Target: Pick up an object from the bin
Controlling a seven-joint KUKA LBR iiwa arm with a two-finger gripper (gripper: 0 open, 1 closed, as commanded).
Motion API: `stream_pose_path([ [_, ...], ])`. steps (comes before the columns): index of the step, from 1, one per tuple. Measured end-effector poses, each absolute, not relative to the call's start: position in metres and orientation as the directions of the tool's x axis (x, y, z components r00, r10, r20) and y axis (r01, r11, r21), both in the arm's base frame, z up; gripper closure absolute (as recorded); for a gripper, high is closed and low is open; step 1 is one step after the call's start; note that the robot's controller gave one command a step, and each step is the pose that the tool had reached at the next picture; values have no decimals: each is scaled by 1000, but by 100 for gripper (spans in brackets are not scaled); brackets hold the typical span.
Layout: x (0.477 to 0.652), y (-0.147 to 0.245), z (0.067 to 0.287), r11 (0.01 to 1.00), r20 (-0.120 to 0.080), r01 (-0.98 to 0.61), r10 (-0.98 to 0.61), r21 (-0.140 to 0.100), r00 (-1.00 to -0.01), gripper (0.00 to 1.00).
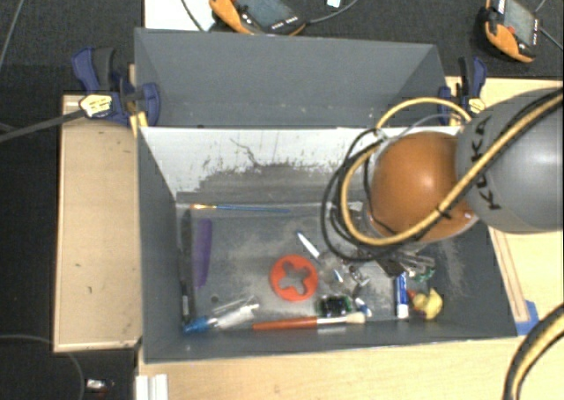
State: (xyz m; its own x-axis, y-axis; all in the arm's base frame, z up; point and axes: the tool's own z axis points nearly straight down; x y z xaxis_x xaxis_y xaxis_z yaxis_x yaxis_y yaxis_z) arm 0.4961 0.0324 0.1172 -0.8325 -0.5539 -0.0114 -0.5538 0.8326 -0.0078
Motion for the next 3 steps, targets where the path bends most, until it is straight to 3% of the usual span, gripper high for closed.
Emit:
stream_pose_path([
  [1, 531, -66, 147, 849, -13, -528, -528, -8, -849, 100],
  [2, 519, 26, 87, 669, -11, -743, -743, -4, -669, 0],
  [3, 516, 55, 72, 629, -13, -778, -777, -2, -629, 0],
])
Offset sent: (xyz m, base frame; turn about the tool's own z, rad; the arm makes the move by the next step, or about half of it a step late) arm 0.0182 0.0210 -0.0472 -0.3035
